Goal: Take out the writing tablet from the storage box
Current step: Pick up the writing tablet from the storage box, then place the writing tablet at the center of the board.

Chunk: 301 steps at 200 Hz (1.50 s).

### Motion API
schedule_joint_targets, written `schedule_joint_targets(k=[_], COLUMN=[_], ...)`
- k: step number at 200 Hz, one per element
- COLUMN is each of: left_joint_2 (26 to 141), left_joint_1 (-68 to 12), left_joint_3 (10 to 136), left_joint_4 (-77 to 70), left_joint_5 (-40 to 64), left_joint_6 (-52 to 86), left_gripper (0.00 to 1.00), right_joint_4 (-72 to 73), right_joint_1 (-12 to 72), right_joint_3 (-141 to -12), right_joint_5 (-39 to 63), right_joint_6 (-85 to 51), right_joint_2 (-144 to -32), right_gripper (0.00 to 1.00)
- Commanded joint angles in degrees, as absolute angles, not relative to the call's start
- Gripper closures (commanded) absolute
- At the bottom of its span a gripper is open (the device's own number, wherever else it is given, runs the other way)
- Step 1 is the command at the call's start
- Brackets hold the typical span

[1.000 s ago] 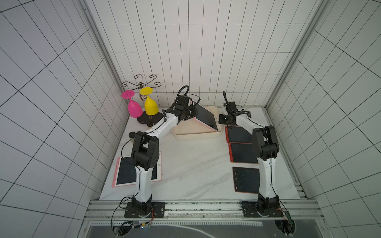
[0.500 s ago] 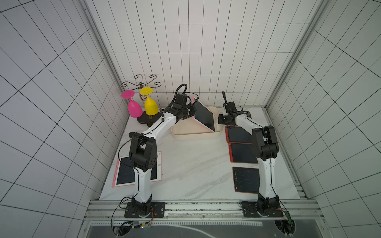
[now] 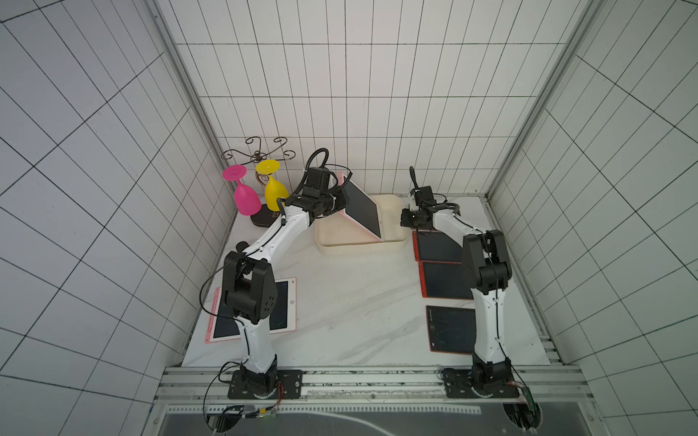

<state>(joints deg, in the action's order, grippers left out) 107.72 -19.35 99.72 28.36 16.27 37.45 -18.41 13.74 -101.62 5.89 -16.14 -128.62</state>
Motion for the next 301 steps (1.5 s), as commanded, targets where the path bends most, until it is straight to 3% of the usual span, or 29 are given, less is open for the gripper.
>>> schedule_joint_targets(k=[1,84,220,260,289,301], left_joint_2=[102.75,88.06,70.73,67.29,65.5,65.18], left_joint_1=[-18.58,-15.34,-11.63,-11.66,-11.67,-11.6], left_joint_3=[99.75,87.88,68.78,64.1,60.55,58.45], left_joint_4=[27.08,21.69,21.36,22.05,21.55,20.36], left_joint_5=[15.97,15.9,26.87,28.75,30.33,32.2], left_joint_6=[39.68,43.35,49.47,50.93,52.64,53.54], left_gripper=[1.0,1.0,1.0,1.0,1.0,1.0], right_joint_4=[-16.42,-14.88,-15.97,-17.0,-17.32,-19.54], right_joint_1=[13.14,13.01,13.8,14.06,14.32,14.39], right_joint_3=[-100.66,-97.58,-96.23,-96.68,-97.63,-98.37], right_joint_5=[8.59,8.52,9.57,9.59,8.24,7.63], right_joint_6=[-18.23,-19.45,-19.17,-19.13,-19.33,-19.34], right_joint_2=[-126.48,-122.94,-122.51,-122.32,-121.12,-120.4], right_gripper=[1.0,1.0,1.0,0.77,0.47,0.41])
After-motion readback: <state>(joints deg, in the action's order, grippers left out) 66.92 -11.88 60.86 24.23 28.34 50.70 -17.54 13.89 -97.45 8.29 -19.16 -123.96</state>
